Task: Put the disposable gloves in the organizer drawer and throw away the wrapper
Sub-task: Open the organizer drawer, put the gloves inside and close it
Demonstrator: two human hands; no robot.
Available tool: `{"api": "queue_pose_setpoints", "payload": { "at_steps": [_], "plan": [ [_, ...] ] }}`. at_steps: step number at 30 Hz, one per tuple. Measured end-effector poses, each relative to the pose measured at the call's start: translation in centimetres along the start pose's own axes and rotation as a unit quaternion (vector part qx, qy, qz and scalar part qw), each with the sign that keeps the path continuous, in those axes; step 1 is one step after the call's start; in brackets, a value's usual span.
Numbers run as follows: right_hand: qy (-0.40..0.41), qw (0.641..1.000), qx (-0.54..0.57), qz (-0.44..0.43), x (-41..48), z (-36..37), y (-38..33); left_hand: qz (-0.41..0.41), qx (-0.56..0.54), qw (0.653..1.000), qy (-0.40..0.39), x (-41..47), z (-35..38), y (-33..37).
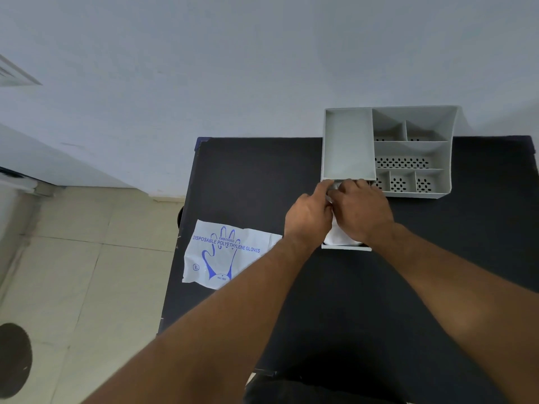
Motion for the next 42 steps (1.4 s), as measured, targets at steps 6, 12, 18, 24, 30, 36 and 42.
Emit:
{"api": "queue_pose_setpoints", "payload": {
  "at_steps": [6, 12, 18, 24, 30, 36, 42],
  "plan": [
    [0.029, 0.995, 0.085, 0.051, -0.1, 0.0, 0.0, 0.061, 0.084, 0.995, -0.006, -0.6, 0.1, 0.0],
    [0.067, 0.984, 0.135, 0.093, 0.3, 0.1, -0.1, 0.076, 0.124, 0.989, -0.002, -0.1, 0.4, 0.2],
    [0.055, 0.985, 0.129, 0.096, 0.4, 0.5, 0.1, 0.058, 0.118, 0.991, 0.031, 0.2, 0.1, -0.3],
    [0.045, 0.995, 0.033, 0.084, 0.2, 1.1, 0.0, 0.054, 0.248, 0.967, -0.018, 0.3, 0.4, -0.5],
    [0.019, 0.998, -0.032, 0.058, -0.5, 0.9, -0.7, 0.037, 0.34, 0.935, -0.09, 1.1, 0.8, -0.4],
    [-0.004, 1.0, -0.029, 0.01, -1.9, 2.1, 0.0, 0.024, 0.354, 0.931, -0.092, 1.5, 0.6, 0.1],
    [-0.026, 0.999, -0.004, 0.028, -2.2, 2.9, 0.0, 0.051, 0.307, 0.95, 0.004, 0.8, 0.1, 0.2]
  ]
}}
Point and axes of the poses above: each hand's wrist, its own x-axis towards the middle knuckle, its own z-axis out of the palm, y = z × x, the point moved 1 cm from there along x, towards the middle knuckle, and after that the axes turned 3 degrees about x, right-handed, at the moved point
